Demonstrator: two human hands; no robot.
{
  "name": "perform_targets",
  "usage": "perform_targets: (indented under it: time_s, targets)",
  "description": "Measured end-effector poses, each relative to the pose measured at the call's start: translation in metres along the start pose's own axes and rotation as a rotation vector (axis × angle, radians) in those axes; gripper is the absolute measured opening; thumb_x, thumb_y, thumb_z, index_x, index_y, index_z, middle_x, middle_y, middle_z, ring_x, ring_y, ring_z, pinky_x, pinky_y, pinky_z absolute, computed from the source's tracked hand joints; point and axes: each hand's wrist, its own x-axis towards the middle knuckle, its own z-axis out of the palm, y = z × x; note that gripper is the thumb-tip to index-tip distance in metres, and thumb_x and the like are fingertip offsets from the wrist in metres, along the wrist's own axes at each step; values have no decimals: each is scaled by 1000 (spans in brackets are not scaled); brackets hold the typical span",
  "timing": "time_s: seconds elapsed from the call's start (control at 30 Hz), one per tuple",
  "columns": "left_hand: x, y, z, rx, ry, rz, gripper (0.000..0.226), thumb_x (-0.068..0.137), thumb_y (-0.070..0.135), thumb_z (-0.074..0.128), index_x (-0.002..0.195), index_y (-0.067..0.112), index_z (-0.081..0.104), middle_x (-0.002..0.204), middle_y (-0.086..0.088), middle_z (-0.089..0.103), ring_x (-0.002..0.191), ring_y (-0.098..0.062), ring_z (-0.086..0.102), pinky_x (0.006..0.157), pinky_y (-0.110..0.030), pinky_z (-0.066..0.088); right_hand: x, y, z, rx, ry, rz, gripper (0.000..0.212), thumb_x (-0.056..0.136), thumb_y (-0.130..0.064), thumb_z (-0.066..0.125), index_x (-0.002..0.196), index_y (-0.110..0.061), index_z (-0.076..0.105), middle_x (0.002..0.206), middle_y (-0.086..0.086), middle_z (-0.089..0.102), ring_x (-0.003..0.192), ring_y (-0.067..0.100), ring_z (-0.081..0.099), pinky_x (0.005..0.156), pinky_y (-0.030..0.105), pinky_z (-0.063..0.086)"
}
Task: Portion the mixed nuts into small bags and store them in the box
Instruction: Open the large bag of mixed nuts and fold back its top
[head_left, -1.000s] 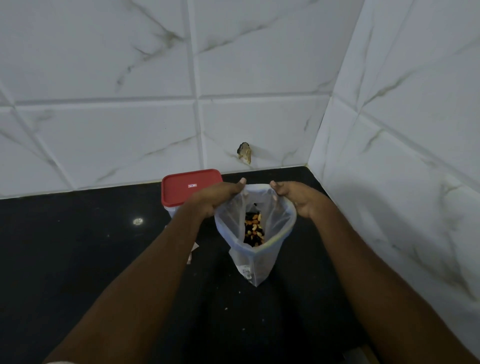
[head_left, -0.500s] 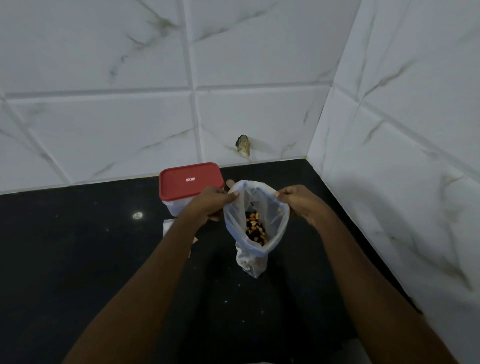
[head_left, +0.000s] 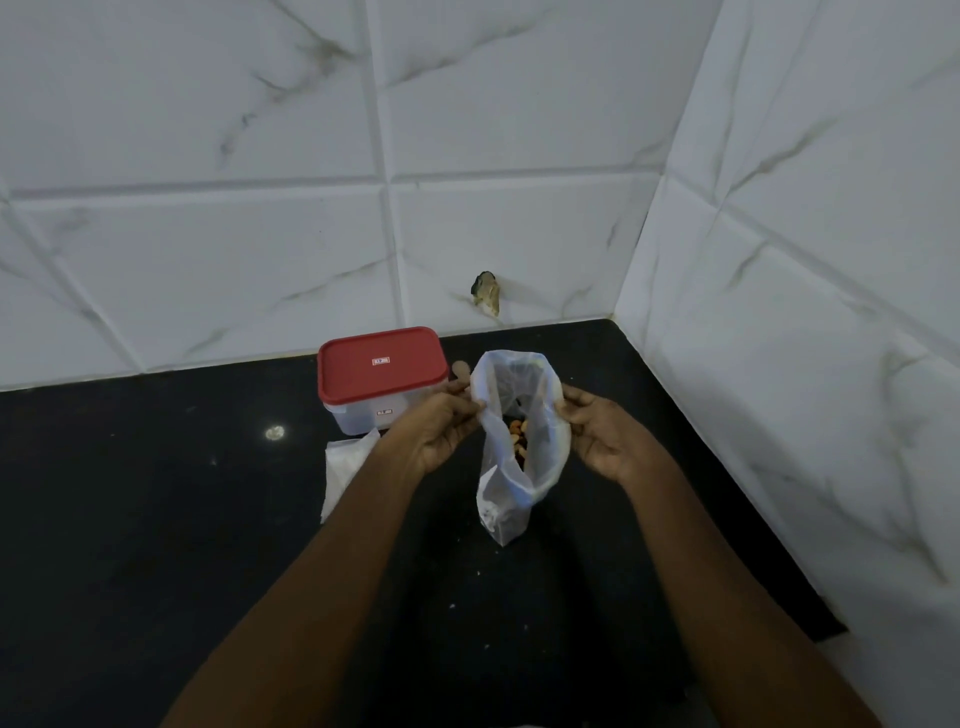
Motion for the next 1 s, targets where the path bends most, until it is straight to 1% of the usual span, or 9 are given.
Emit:
perform_targets:
  time_s: [0.17,0.27,0.33,0.43,0.53,0.67,0.77,0.87,1.0]
  targets:
    - [-12,-1,-1,588,68,13,29,91,29,65,110,8,61,99,-13,68,87,-22,66,75,-33,56,-16,0,-7,-351,54,23,23,95,-17,62,114,-4,65,105,14,72,93,21,69,78,31,57]
    - [-14,-2,3,725,86,64,22,91,26,65,106,10,60,93,-8,68,82,-18,67,66,-28,56,-21,3,-1,-411,27,32,19,96,-15,60,110,-3,65,101,11,72,89,18,70,73,28,58]
    - [-12,0,6,569,75,50,21,92,17,64,111,8,59,101,-9,68,89,-18,68,69,-29,57,-19,5,3,-286,25,10,20,97,-10,57,113,-1,64,105,13,70,96,21,69,78,31,59]
    - [-7,4,10,140,35,-30,21,93,5,58,114,2,59,110,-16,66,93,-22,67,67,-30,57,-14,11,9,181,-7,49,24,99,-6,51,120,-1,60,111,16,68,103,25,66,87,37,56]
    - [-3,4,13,-171,57,-59,29,96,-2,51,125,-4,54,99,-17,65,88,-24,64,77,-35,54,-9,16,12,532,-34,99,20,99,-2,47,110,-4,63,96,17,74,84,25,74,74,37,62]
    - [3,4,17,-293,67,-32,30,98,-6,42,127,-7,51,104,-20,62,85,-24,61,92,-36,45,0,16,17,629,-19,63,21,100,-1,44,111,-4,62,89,17,75,75,24,75,66,35,62]
    - [5,6,23,-309,36,7,35,99,-5,42,134,-7,47,96,-18,61,87,-23,61,96,-34,45,6,10,19,557,0,32,20,102,-5,45,111,-4,62,88,15,75,76,23,75,62,33,62]
    - [-3,6,20,-86,-13,-19,27,95,5,55,122,0,56,102,-15,66,94,-23,64,89,-33,53,4,7,16,280,17,3,23,100,-11,51,119,-4,61,101,15,74,88,23,74,68,34,61]
    - [-9,0,0,674,-23,-14,31,88,28,68,110,7,63,99,-12,70,83,-18,67,68,-27,55,-14,15,9,-33,43,24,29,93,-11,63,122,-7,59,112,16,70,98,25,71,80,35,59]
